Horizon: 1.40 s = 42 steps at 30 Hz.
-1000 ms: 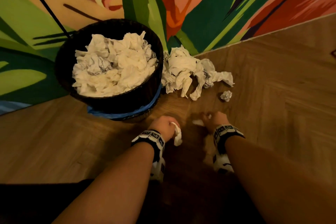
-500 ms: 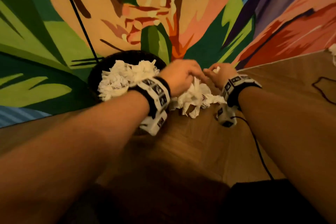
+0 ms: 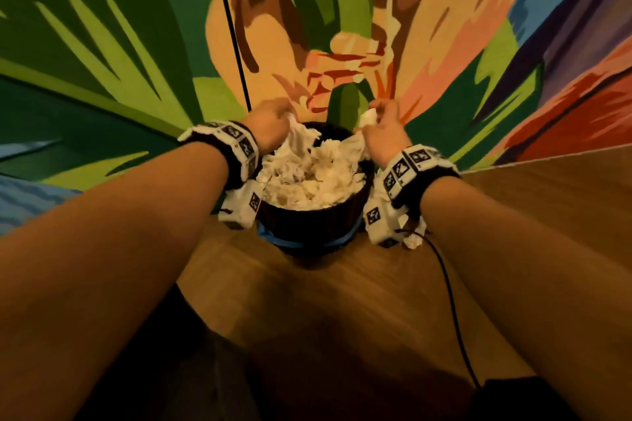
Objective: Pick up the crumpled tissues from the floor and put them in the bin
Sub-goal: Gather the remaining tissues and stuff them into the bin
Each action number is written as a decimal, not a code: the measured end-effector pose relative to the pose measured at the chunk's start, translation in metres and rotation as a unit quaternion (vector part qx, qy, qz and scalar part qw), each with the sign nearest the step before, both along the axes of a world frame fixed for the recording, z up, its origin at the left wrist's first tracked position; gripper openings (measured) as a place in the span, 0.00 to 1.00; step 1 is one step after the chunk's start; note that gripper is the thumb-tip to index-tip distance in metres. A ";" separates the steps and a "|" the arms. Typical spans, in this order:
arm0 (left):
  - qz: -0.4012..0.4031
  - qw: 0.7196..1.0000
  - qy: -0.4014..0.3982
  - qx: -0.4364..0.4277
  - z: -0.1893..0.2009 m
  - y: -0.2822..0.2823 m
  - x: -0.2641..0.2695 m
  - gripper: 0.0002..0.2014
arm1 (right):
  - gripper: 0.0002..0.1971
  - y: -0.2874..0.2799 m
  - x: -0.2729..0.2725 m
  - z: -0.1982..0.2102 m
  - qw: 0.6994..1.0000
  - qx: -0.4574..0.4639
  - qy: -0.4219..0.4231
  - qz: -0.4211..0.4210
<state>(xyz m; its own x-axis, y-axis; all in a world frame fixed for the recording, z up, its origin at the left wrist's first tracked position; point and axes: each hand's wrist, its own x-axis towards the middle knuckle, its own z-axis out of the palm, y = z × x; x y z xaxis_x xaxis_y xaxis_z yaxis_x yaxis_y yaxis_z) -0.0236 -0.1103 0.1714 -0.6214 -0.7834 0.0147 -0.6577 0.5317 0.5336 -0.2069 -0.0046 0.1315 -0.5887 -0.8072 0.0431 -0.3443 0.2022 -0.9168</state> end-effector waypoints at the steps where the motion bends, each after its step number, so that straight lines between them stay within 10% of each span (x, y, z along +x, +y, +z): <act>1: -0.013 0.999 -0.031 0.001 -0.006 0.000 0.000 0.18 | 0.18 -0.001 0.006 -0.006 1.000 -0.005 0.003 0.015; 7: -0.088 0.980 -0.180 -0.006 -0.037 0.006 0.002 0.20 | 0.08 -0.001 0.026 -0.035 0.984 0.011 0.142 0.108; 12: -0.118 0.961 -0.245 -0.052 -0.053 -0.003 0.013 0.16 | 0.05 0.001 0.021 -0.046 0.912 0.138 0.333 0.197; 19: -0.088 0.960 -0.263 -0.038 -0.065 -0.002 0.011 0.13 | 0.20 0.002 0.031 -0.052 0.884 0.193 0.334 0.265; 29: -0.065 0.939 -0.338 0.011 -0.092 0.003 -0.004 0.21 | 0.26 -0.006 0.037 -0.057 0.757 0.318 0.467 0.327; 38: -0.103 0.902 -0.418 0.004 -0.090 0.008 -0.012 0.14 | 0.24 -0.004 0.035 -0.058 0.776 0.334 0.435 0.311; 42: -0.067 0.908 -0.411 -0.039 -0.073 0.009 -0.016 0.14 | 0.18 0.002 0.029 -0.060 0.843 0.267 0.368 0.287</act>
